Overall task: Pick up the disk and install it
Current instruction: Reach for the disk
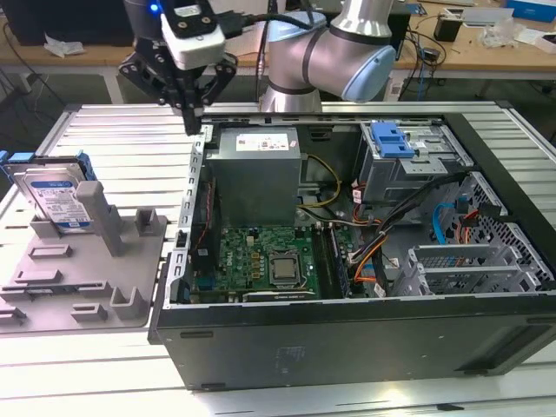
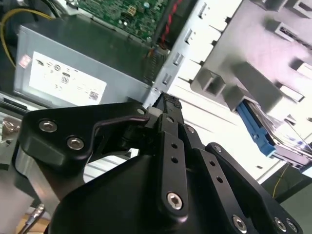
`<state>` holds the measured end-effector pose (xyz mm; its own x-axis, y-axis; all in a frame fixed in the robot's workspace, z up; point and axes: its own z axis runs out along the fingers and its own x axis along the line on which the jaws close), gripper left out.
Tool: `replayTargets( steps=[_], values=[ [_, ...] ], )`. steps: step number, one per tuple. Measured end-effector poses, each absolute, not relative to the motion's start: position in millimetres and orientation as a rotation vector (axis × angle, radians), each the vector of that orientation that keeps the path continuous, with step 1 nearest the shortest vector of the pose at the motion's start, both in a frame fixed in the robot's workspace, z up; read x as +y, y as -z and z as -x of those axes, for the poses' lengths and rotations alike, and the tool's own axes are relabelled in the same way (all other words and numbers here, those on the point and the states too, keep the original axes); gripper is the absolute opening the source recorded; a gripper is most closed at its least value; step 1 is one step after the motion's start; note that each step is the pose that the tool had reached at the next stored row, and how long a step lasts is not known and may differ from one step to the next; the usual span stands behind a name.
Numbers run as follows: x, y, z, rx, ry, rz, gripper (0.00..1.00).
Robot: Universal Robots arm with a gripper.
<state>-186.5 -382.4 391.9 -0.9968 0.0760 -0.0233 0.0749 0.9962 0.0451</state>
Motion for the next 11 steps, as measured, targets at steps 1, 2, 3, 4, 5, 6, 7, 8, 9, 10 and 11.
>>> replayTargets(
  steps=[1,2,3,4,5,6,7,8,9,10,11],
  values=[
    [-380.8,-391.7,191.6,3.114,-0.069,-0.117,0.11],
    [-379.8,-391.6,195.1,3.114,-0.069,-0.118,0.11],
    [-378.4,-391.5,200.1,3.114,-0.069,-0.118,0.11],
    [-377.3,-391.3,204.5,3.114,-0.069,-0.118,0.11],
    [-376.4,-391.2,207.9,3.114,-0.069,-0.118,0.11],
    [-375.2,-391.0,213.2,3.114,-0.069,-0.119,0.11],
    [-374.5,-390.9,216.4,3.114,-0.069,-0.119,0.11],
    [-373.7,-390.7,220.2,3.114,-0.069,-0.119,0.11],
    [-371.8,-390.3,231.2,3.114,-0.069,-0.119,0.11],
    [-371.3,-390.1,234.9,3.114,-0.069,-0.119,0.11],
    [-370.7,-390.0,238.9,3.113,-0.069,-0.119,0.11]
  ],
)
